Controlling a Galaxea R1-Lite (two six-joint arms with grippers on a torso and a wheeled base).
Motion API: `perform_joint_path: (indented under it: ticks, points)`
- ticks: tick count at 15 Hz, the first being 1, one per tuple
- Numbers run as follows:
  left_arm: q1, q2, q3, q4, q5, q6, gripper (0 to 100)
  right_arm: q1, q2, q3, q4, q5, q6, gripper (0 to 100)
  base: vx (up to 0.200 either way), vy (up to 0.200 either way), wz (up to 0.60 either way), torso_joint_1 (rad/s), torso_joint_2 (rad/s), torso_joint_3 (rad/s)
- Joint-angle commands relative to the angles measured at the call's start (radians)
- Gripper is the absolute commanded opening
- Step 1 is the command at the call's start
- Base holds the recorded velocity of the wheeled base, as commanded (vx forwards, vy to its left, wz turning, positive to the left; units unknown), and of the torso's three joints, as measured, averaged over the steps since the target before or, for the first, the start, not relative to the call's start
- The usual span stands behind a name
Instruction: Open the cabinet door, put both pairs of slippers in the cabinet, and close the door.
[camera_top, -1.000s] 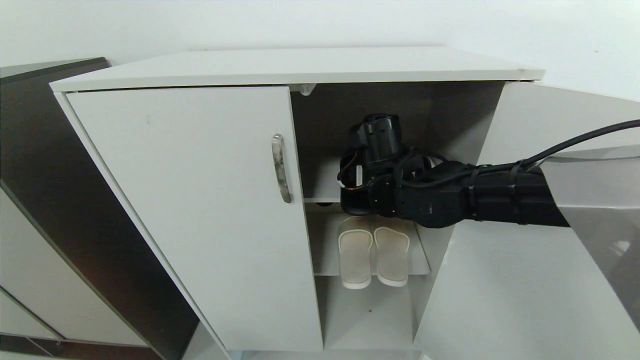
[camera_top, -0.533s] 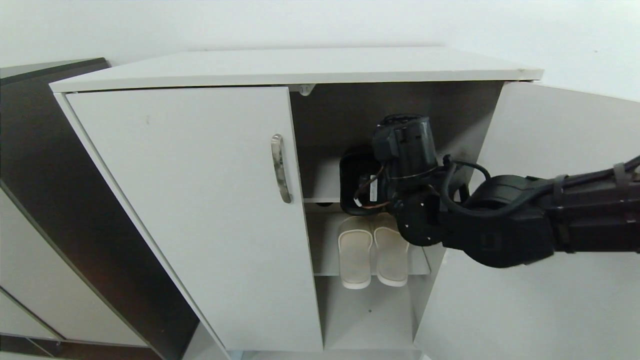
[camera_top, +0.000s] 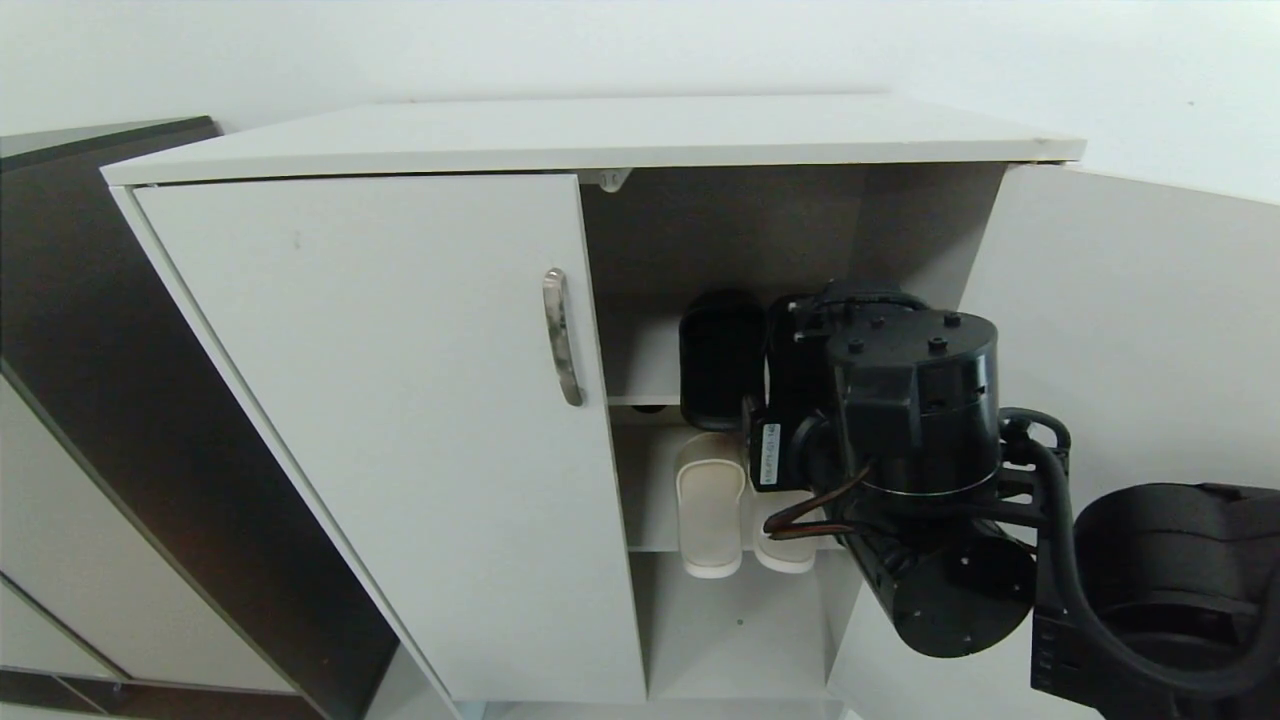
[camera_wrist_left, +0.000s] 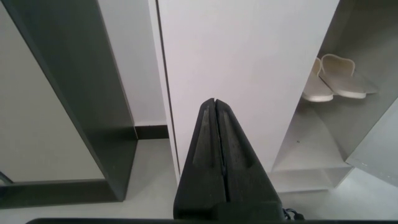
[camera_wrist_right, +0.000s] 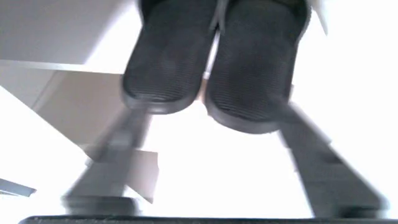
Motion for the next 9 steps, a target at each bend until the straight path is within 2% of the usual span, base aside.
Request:
perform_joint_path:
  ticks: [1,9]
  points:
    - [0.0,0.0,0.0,0.0,0.0,-0.001,0,0.005,-0.01,0.011,0.0,0.0,0.0,0,0.0,0.0,0.0,0.0,0.0,0.0]
    - [0.0,0.0,0.0,0.0,0.0,0.0,0,0.003,-0.001,0.036,0.0,-0.003,-0.002,0,0.0,0.0,0.0,0.0,0.0,0.0]
